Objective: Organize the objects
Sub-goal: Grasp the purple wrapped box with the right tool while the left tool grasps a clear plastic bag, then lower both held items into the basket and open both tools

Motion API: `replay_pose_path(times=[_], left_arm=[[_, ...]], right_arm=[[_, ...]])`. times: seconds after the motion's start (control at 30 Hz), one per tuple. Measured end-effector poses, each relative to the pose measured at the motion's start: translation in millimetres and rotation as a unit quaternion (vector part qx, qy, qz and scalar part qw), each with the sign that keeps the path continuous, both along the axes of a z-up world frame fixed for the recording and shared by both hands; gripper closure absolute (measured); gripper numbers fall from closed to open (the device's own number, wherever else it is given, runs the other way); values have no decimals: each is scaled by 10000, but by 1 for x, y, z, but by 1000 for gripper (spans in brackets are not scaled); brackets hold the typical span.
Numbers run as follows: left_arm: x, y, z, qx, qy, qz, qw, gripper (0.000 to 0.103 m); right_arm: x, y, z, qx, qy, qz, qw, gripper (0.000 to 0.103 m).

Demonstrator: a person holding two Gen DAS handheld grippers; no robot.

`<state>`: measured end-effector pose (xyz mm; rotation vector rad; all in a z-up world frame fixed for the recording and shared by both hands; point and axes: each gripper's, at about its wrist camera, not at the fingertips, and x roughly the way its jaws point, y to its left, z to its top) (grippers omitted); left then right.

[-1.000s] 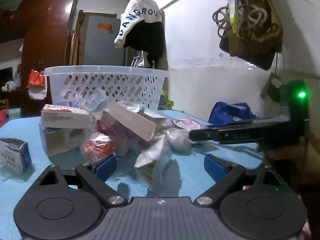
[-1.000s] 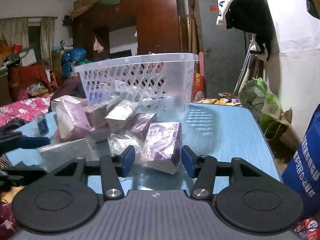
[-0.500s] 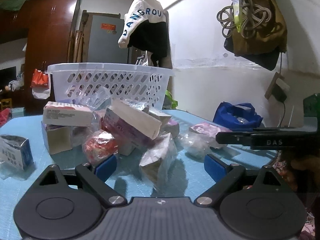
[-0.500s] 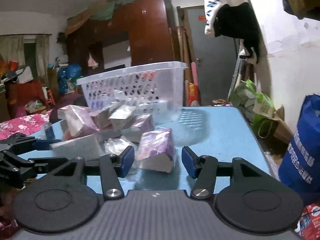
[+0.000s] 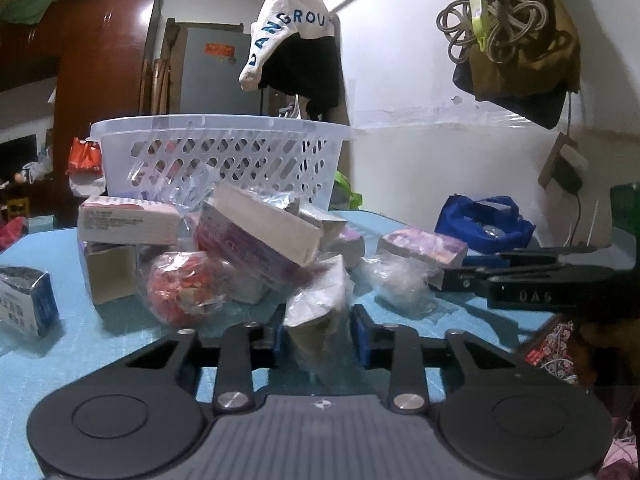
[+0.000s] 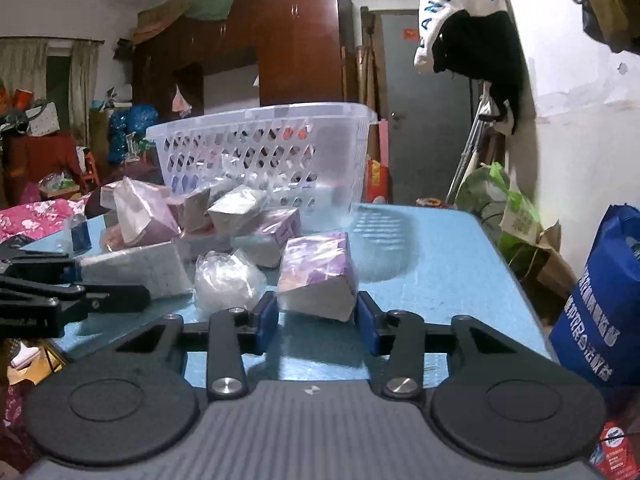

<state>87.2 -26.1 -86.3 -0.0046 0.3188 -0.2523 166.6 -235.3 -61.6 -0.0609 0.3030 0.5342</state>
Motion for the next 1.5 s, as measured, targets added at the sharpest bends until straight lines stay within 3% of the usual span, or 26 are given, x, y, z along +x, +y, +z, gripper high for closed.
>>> replay_pose_path(times=[0.33,0.63,0.87,0.97,1.17,1.3,1.4,1.5], left_arm=[[-5,-7,-2,231,-154,-36,9996,71],[-28,-12,4,21,-477,-496,9976,72],[-31,-13,7,-55,-563,-488,9972,72],[-34,-7,11,-269,-668,-505,9961,72],[-42,11,33,-816,-938,-656,9901,72],[-27,29,62,-1099,-1039,-647,9864,72],[0,50,103,-1101,-1279,-288,9852,72],[58,65,142,-930,-980,101,9908,72]], right_arm=[[5,3,0,-100,-28,-104,9999,57],[-18,-15,8,287,-374,-268,9985,59],[-22,-16,10,493,-369,-221,9979,59],[-20,-14,10,582,-329,-176,9976,59],[-30,-10,24,760,-591,-38,9953,59],[-20,6,46,684,-686,170,9952,59],[2,25,78,666,-771,441,9938,59],[37,52,111,476,-975,412,9932,59]])
